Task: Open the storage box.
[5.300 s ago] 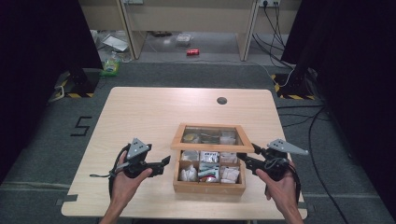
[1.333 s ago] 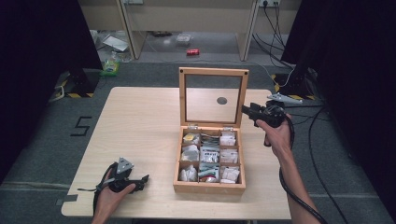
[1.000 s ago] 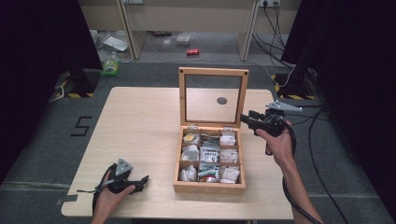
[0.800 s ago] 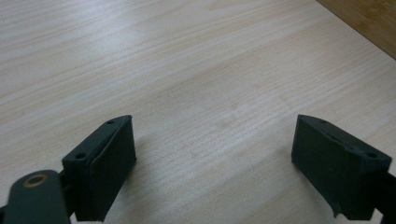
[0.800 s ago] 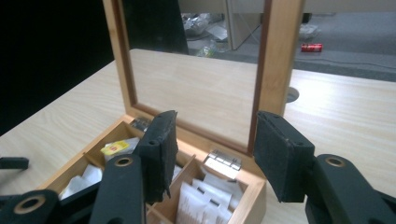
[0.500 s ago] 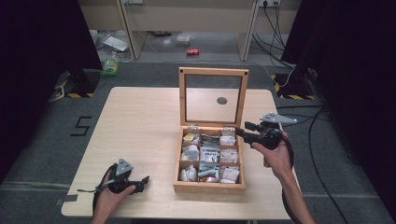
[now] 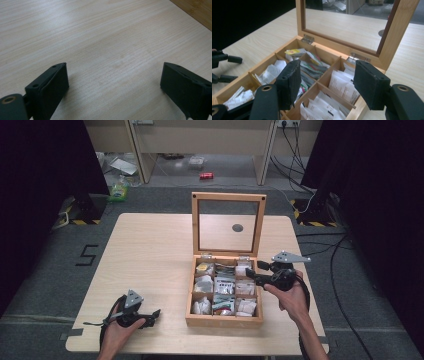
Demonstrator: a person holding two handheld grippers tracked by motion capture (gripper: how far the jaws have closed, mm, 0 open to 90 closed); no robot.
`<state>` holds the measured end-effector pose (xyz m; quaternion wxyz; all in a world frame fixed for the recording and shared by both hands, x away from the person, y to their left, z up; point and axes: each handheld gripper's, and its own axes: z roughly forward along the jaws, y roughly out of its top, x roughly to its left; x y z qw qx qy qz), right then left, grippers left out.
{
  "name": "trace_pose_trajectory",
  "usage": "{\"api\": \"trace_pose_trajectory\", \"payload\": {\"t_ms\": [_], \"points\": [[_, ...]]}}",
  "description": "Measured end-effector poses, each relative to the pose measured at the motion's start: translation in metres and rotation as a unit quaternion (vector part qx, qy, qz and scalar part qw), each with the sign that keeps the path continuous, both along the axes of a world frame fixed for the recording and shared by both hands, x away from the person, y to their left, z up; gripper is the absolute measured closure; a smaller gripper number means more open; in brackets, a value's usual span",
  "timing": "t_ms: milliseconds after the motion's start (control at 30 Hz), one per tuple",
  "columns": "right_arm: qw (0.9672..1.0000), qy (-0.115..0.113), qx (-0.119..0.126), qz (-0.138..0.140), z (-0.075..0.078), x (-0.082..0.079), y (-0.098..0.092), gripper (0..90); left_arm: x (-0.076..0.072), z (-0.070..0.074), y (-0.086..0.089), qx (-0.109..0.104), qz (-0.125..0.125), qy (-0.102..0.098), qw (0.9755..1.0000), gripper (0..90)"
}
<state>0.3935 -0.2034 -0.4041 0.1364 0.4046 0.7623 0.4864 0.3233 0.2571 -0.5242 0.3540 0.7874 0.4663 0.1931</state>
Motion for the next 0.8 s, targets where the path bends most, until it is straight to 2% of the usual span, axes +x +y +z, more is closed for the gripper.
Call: {"api": "trace_pose_trajectory", "payload": {"t_ms": [133, 467, 800], "points": [[1.0000, 0.000, 0.001, 0.005, -0.003, -0.003, 0.000, 39.2, 0.000, 0.000, 0.000, 0.000, 0.000, 0.000, 1.0000, 6.7], [0.9997, 0.017, -0.007, 0.018, -0.016, -0.007, -0.002, 39.2, 0.000, 0.000, -0.001, 0.000, -0.001, 0.001, 1.0000, 5.7], [0.9995, 0.022, -0.006, 0.022, -0.020, -0.012, -0.003, 39.7, 0.000, 0.000, -0.001, 0.000, -0.002, 0.001, 1.0000, 5.6]]}}
